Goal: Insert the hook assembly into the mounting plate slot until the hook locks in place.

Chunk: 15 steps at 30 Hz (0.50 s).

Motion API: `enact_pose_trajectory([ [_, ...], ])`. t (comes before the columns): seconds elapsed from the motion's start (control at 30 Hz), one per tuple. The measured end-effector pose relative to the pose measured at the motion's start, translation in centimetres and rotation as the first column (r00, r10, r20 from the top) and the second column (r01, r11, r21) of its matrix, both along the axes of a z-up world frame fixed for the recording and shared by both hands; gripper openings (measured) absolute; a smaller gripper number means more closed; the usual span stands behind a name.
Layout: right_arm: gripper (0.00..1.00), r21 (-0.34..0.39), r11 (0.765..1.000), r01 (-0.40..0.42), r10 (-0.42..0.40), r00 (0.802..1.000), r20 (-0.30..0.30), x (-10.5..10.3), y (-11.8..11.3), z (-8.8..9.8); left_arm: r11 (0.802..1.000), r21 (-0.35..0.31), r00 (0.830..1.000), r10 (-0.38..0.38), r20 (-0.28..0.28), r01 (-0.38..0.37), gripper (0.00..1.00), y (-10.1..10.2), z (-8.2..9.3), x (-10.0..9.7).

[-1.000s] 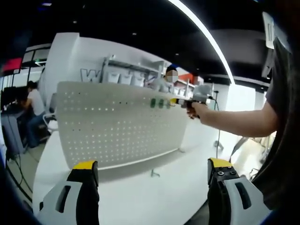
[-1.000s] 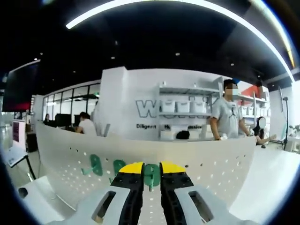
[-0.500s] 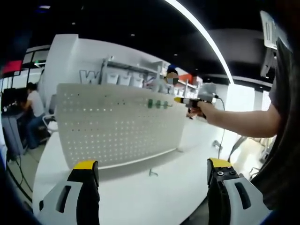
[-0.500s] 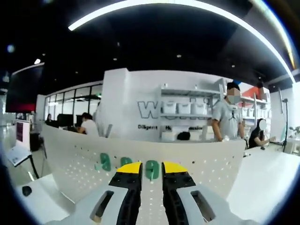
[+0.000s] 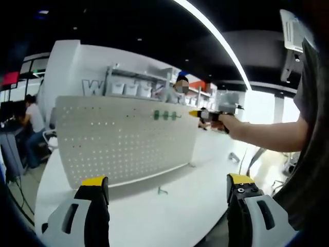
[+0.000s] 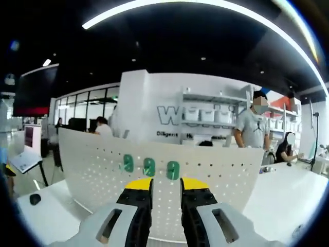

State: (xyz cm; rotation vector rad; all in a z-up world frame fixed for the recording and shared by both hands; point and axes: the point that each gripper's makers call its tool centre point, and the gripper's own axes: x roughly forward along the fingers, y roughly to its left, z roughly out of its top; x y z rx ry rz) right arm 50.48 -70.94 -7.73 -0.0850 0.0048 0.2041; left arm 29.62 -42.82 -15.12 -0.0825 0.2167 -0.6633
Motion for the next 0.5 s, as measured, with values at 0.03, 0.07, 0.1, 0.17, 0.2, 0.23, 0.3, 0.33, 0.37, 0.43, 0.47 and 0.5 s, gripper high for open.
enact_pose_trajectory([
  [0.03, 0.2, 0.001, 1.0, -0.007, 0.007, 1.0, -0.002, -0.4, 0.2, -0.1, 1.0, -0.008, 1.0, -0.002, -0.002, 0.002, 0.97, -0.1, 0.0, 0.0],
  [0.07, 0.2, 0.001, 1.0, -0.011, 0.011, 1.0, -0.003, -0.7, 0.3, -0.1, 1.0, -0.012, 1.0, -0.003, -0.003, 0.003, 0.97, -0.1, 0.0, -0.1],
  [0.1, 0.2, -0.016, 0.999, -0.034, 0.034, 0.999, -0.004, -1.0, 0.9, -0.4, 1.0, -0.012, 1.0, -0.004, -0.003, 0.004, 0.97, -0.2, -0.1, -0.1],
  [0.17, 0.19, -0.056, 0.997, -0.049, 0.048, 0.999, -0.018, -1.6, 1.5, -1.4, 1.0, -0.004, 1.0, -0.01, -0.006, 0.01, 0.97, -0.2, -0.3, -0.3],
  [0.2, 0.19, -0.053, 0.996, -0.071, 0.069, 0.997, -0.032, -1.9, 2.0, -1.8, 1.0, -0.001, 1.0, -0.011, -0.006, 0.011, 0.97, -0.2, -0.4, -0.3],
  [0.23, 0.19, -0.061, 0.993, -0.097, 0.094, 0.994, -0.047, -2.3, 2.7, -2.4, 1.0, 0.0, 1.0, -0.011, -0.008, 0.011, 0.97, -0.2, -0.4, -0.4],
  [0.3, 0.19, -0.069, 0.992, -0.107, 0.103, 0.993, -0.058, -3.0, 3.2, -3.1, 1.0, 0.001, 1.0, -0.005, -0.008, 0.005, 0.97, 0.1, -0.4, -0.4],
  [0.33, 0.2, -0.064, 0.991, -0.115, 0.111, 0.992, -0.061, -3.3, 3.4, -3.3, 1.0, 0.001, 1.0, -0.001, -0.01, 0.001, 0.97, 0.3, -0.4, -0.4],
  [0.37, 0.2, -0.061, 0.991, -0.118, 0.114, 0.992, -0.062, -3.6, 3.6, -3.4, 1.0, 0.001, 1.0, 0.001, -0.011, -0.001, 0.97, 0.4, -0.5, -0.4],
  [0.43, 0.19, -0.073, 0.988, -0.133, 0.128, 0.99, -0.067, -4.1, 3.8, -3.9, 1.0, 0.001, 1.0, 0.004, -0.013, -0.004, 0.97, 0.6, -0.5, -0.4],
  [0.47, 0.19, -0.085, 0.986, -0.145, 0.14, 0.988, -0.06, -4.4, 4.1, -4.2, 1.0, 0.001, 1.0, 0.005, -0.014, -0.005, 0.97, 0.6, -0.5, -0.5],
  [0.5, 0.19, -0.08, 0.984, -0.156, 0.151, 0.986, -0.073, -4.6, 4.3, -4.5, 1.0, 0.001, 1.0, 0.005, -0.013, -0.005, 0.98, 0.7, -0.5, -0.5],
])
